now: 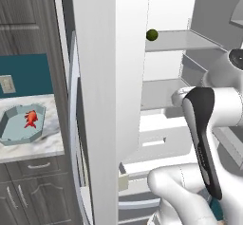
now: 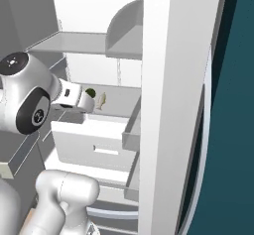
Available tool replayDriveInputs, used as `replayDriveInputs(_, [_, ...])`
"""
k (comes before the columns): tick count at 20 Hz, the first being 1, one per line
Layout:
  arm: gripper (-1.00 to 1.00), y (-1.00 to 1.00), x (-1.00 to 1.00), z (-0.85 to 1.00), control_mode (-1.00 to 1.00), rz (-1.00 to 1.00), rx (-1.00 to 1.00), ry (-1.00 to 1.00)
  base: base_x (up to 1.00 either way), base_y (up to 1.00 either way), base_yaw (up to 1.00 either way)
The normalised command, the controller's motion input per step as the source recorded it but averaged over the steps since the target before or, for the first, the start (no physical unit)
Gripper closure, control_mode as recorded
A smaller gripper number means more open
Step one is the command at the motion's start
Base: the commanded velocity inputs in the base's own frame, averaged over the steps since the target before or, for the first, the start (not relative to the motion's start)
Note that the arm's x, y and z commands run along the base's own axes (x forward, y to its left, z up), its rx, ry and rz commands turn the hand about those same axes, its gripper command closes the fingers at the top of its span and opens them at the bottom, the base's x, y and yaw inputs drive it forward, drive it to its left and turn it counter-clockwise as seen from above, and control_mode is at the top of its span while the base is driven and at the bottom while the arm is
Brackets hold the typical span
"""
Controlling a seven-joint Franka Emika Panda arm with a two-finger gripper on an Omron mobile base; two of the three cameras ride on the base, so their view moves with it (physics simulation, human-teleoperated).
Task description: Place one lime and one fish in each tupperware on the nearby counter, to pack two identical lunches.
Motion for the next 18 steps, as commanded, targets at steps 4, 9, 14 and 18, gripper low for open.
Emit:
replayDriveInputs(4, [-1.0, 0.0, 0.27, 0.39, -1.0, 0.0, 0.0, -0.03, 0.0, 0.0, 0.0])
replayDriveInputs(9, [-1.0, 0.0, 0.4, 0.26, -1.0, 0.0, 0.0, -0.16, 0.0, 0.0, 0.0])
replayDriveInputs(14, [-1.0, 0.0, 0.31, 0.01, -1.0, 0.0, 0.0, -0.28, 0.0, 0.0, 0.0])
replayDriveInputs(18, [-1.0, 0.0, 0.21, 0.12, -1.0, 0.0, 0.0, -0.25, 0.0, 0.0, 0.0])
